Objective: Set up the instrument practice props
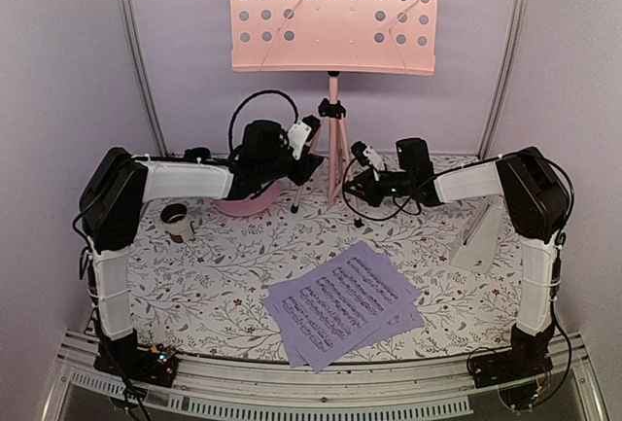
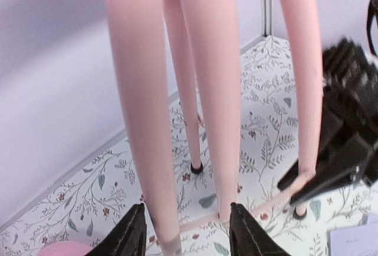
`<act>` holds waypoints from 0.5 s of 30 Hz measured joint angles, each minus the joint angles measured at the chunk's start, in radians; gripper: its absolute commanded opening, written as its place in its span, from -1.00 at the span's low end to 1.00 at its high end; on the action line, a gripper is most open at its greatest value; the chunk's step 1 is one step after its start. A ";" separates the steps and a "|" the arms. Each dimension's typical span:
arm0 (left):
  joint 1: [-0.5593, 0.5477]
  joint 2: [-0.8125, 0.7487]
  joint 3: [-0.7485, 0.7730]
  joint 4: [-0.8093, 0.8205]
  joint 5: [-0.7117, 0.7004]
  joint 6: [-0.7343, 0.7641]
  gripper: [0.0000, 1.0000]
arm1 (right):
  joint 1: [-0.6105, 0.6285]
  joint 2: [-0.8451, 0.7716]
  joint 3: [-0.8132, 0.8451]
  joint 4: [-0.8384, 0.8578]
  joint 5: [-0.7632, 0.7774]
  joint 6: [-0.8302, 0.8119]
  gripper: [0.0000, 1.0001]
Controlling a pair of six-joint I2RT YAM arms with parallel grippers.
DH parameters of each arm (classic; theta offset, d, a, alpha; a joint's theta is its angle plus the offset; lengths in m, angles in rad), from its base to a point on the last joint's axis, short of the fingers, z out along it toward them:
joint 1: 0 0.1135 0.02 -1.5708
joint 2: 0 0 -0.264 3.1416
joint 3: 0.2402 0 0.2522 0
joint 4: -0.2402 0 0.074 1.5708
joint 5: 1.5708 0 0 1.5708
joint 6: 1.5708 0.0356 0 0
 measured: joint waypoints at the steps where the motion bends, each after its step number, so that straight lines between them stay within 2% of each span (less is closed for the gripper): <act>1: 0.001 -0.017 -0.042 0.007 0.008 -0.002 0.12 | 0.000 0.000 0.000 0.000 -0.001 0.000 -1.00; 5: 0.018 -0.080 -0.162 0.013 0.050 -0.014 0.15 | -0.001 0.000 0.000 -0.002 -0.003 -0.002 -1.00; 8: 0.045 -0.105 -0.198 0.039 0.090 -0.025 0.16 | -0.001 0.000 0.000 -0.005 -0.004 -0.005 -1.00; 15: 0.097 -0.041 -0.166 0.051 0.181 -0.016 0.16 | -0.004 0.000 0.021 -0.053 -0.006 -0.026 -1.00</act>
